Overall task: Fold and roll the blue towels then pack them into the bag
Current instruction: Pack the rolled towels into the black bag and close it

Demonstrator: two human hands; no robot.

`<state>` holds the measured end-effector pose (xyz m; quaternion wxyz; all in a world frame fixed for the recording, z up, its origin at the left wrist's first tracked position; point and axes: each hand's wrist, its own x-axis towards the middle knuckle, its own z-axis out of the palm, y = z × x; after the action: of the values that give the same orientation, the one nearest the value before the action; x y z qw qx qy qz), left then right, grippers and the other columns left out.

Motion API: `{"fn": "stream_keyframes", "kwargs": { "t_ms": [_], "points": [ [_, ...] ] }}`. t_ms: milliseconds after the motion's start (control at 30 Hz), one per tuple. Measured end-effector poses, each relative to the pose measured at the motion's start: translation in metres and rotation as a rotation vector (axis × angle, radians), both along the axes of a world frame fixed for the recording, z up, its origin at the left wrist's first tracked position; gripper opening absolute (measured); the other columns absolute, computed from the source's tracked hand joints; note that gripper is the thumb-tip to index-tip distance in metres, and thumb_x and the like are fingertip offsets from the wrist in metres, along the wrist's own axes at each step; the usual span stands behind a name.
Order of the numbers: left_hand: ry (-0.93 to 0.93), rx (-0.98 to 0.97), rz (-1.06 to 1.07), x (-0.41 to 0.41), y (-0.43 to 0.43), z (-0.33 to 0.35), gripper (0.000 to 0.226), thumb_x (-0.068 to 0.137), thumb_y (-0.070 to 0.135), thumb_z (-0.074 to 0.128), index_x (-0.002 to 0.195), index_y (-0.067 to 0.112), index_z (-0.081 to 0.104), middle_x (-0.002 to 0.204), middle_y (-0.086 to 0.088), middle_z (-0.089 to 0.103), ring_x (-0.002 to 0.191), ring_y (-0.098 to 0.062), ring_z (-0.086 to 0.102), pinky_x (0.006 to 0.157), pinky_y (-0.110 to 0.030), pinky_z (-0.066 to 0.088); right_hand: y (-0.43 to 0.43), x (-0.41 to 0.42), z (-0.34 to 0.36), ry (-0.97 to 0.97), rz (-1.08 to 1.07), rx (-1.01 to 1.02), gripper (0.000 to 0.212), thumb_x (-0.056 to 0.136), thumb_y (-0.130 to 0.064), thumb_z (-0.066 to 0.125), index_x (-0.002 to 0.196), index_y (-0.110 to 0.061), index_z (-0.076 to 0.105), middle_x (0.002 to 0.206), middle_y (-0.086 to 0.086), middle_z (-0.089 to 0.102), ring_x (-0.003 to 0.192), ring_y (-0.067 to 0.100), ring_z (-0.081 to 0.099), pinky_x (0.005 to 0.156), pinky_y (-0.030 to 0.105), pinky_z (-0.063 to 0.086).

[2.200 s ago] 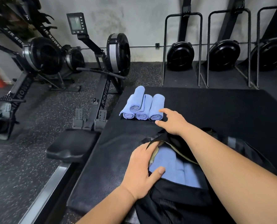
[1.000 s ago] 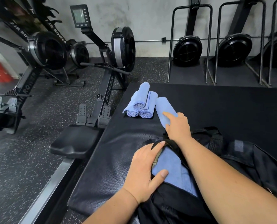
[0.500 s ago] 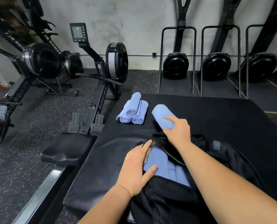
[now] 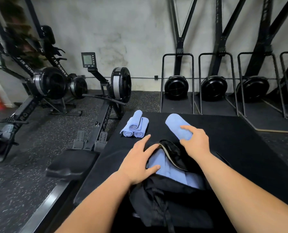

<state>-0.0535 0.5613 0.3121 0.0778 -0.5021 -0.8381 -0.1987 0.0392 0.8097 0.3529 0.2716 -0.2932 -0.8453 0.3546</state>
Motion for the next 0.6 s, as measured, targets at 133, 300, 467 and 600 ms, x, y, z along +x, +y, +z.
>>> {"fn": "stream_keyframes", "kwargs": {
  "t_ms": [133,300,467,600],
  "points": [
    [0.189,-0.143,-0.072,0.006,0.012,0.019,0.089,0.085,0.071,0.060,0.159,0.029,0.037,0.174,0.006,0.014,0.158,-0.027,0.015,0.127,-0.045,0.025,-0.003,0.036,0.011,0.043,0.040,-0.033,0.056,0.079,-0.008,0.074,0.125,-0.041,0.071,0.120,0.002,0.057,0.107,0.020,0.055,0.089,0.026,0.042],
    [0.207,-0.208,-0.062,0.014,0.028,0.035,0.111,0.077,0.076,0.070,0.162,0.017,0.032,0.171,0.007,0.024,0.152,-0.027,0.024,0.127,-0.041,0.024,-0.005,0.081,0.022,0.116,0.069,-0.156,0.055,0.076,-0.012,0.074,0.113,-0.052,0.072,0.118,-0.011,0.063,0.108,0.015,0.060,0.089,0.029,0.049],
    [0.091,-0.166,0.052,0.013,0.039,0.054,0.127,0.070,0.073,0.081,0.166,0.015,0.022,0.172,0.005,0.018,0.151,-0.027,0.021,0.127,-0.039,0.023,0.000,0.116,0.026,0.220,0.193,-0.363,0.051,0.079,-0.006,0.077,0.111,-0.045,0.076,0.120,-0.012,0.067,0.098,0.009,0.064,0.088,0.026,0.053],
    [0.049,-0.184,0.111,0.009,0.045,0.059,0.134,0.065,0.068,0.087,0.166,0.017,0.015,0.174,0.008,0.010,0.153,-0.029,0.017,0.127,-0.043,0.023,0.012,0.130,0.019,0.242,0.444,-0.862,0.051,0.076,-0.002,0.076,0.121,-0.026,0.076,0.129,0.013,0.067,0.102,0.020,0.068,0.096,0.035,0.055]
  ]
}}
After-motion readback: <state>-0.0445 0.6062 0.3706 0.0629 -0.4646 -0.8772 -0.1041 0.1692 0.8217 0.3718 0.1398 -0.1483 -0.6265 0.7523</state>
